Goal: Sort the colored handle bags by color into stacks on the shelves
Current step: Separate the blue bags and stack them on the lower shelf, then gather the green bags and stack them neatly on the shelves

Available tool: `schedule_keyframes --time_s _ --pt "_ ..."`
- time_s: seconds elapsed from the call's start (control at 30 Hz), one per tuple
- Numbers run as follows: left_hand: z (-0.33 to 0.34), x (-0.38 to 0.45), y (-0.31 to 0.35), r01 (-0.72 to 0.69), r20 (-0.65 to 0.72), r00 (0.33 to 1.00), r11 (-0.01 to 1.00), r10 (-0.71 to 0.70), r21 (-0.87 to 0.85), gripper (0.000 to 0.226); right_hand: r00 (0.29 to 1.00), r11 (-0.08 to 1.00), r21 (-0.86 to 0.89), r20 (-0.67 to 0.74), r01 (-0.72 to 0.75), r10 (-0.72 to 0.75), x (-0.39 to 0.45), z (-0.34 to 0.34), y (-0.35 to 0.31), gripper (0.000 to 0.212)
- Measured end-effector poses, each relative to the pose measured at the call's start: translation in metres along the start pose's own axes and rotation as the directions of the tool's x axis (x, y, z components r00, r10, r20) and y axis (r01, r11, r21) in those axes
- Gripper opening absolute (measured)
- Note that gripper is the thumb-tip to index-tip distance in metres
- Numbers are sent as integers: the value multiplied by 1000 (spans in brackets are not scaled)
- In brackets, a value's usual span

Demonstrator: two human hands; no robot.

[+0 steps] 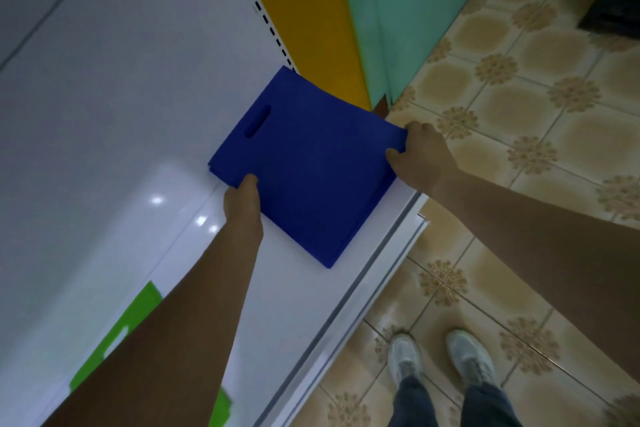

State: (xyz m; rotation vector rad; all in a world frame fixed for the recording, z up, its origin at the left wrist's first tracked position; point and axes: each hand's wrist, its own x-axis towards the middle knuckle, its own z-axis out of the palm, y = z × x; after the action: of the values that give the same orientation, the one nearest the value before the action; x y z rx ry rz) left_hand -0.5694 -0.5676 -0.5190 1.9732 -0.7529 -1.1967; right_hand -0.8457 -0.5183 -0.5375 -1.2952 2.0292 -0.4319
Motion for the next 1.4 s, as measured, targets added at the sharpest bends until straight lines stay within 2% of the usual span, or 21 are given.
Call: schedule_keyframes --time_s 0.1,0.2,0.23,0.37,0.43,0.5,0.67,0.73,0.8,0.93,1.03,1.13,1.27,1.4 --pt "-6 -13 7 -23 -6 1000 998 24 63 15 998 997 -77 -47 32 -35 -2 -10 -5 54" --pt "-19 -39 9 -161 17 987 974 160 162 61 988 985 -136 -103 103 -117 -26 -18 -20 77" --pt "-26 -55 9 -210 30 978 959 208 189 66 985 983 -120 -78 141 -151 -39 -21 -28 80" --pt "-62 -125 9 -294 3 954 936 300 194 59 933 928 -96 51 360 -357 -97 -23 -83 84" --pt "-93 -154 14 -329 -71 935 923 349 201 57 882 884 -82 155 461 -446 -136 -23 -115 85" --pt "-135 -181 19 -329 -174 914 920 367 212 53 810 832 -46 265 553 -523 -184 -20 -140 84" --pt "-254 -259 13 -273 -351 863 921 363 279 44 607 669 37 385 743 -695 -308 -9 -182 84" --pt "-313 -301 -5 -249 -437 835 938 334 241 45 510 583 71 407 809 -758 -363 -3 -208 84" --pt "-338 -324 -14 -210 -479 832 958 281 197 47 489 565 84 406 821 -772 -389 2 -219 83" --pt "-434 -411 -49 -282 -598 744 951 299 125 40 383 486 159 429 860 -818 -494 26 -247 91" --pt "-505 -469 -75 -278 -629 709 946 318 165 30 365 486 232 417 843 -832 -569 45 -264 83" --pt "-567 -520 -91 -315 -666 652 928 363 198 20 300 418 274 385 866 -873 -635 63 -279 77" --pt "-637 -558 -90 -355 -731 527 894 434 275 17 231 321 269 318 908 -920 -693 80 -312 76" --pt "-695 -567 -75 -366 -746 459 868 482 336 26 204 288 254 312 923 -928 -720 92 -350 78"
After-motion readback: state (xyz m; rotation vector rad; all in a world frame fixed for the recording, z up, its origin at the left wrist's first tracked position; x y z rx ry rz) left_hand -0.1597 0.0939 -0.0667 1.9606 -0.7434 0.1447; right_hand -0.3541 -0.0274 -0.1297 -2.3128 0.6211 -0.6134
